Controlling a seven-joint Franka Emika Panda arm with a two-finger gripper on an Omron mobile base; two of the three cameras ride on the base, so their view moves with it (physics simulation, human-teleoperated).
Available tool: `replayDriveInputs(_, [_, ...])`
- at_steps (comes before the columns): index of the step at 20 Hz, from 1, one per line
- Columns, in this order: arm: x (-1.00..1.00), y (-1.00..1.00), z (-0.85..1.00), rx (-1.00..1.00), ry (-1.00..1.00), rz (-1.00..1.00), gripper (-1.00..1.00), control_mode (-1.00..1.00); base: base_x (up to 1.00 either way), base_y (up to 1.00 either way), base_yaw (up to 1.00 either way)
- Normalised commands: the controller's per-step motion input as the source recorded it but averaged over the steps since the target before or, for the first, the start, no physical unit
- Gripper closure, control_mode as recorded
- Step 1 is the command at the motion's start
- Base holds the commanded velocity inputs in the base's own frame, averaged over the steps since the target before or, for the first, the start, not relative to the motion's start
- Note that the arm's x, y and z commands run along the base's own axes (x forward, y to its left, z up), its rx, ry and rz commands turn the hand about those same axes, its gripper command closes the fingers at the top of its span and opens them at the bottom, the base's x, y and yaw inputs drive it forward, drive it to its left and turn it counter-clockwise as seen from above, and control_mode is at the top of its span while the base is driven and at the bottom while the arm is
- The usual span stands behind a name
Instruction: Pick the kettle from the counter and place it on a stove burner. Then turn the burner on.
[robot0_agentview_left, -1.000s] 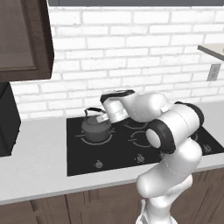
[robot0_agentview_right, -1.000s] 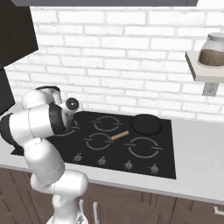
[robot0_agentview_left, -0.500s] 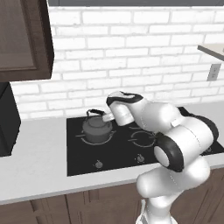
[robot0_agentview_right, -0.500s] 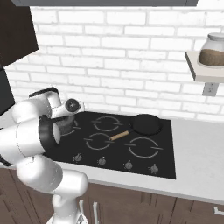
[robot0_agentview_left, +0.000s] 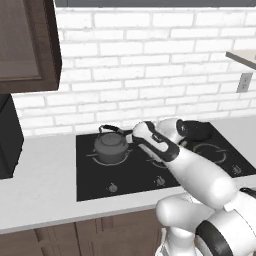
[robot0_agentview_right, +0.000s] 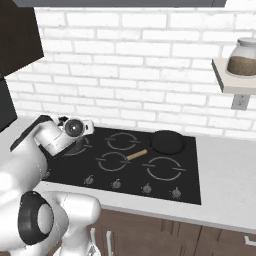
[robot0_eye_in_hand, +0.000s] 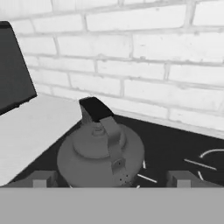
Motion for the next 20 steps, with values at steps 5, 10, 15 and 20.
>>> replayDriveInputs(5, [-0.75,-0.04,1.00,0.00,0.26,-0.06,-1.00,-1.00,0.00,0.00,0.00])
replayDriveInputs(10, [-0.83,0.00,0.73,0.00,0.39,-0.08,-1.00,-1.00,0.00,0.00,0.00])
replayDriveInputs(15, [-0.72,0.06,0.10,0.00,0.27,-0.04,-1.00,-1.00,0.00,0.00,0.00])
replayDriveInputs(20, [-0.78,0.18,-0.24,0.01,0.06,-0.06,-1.00,-1.00,0.00,0.00,0.00])
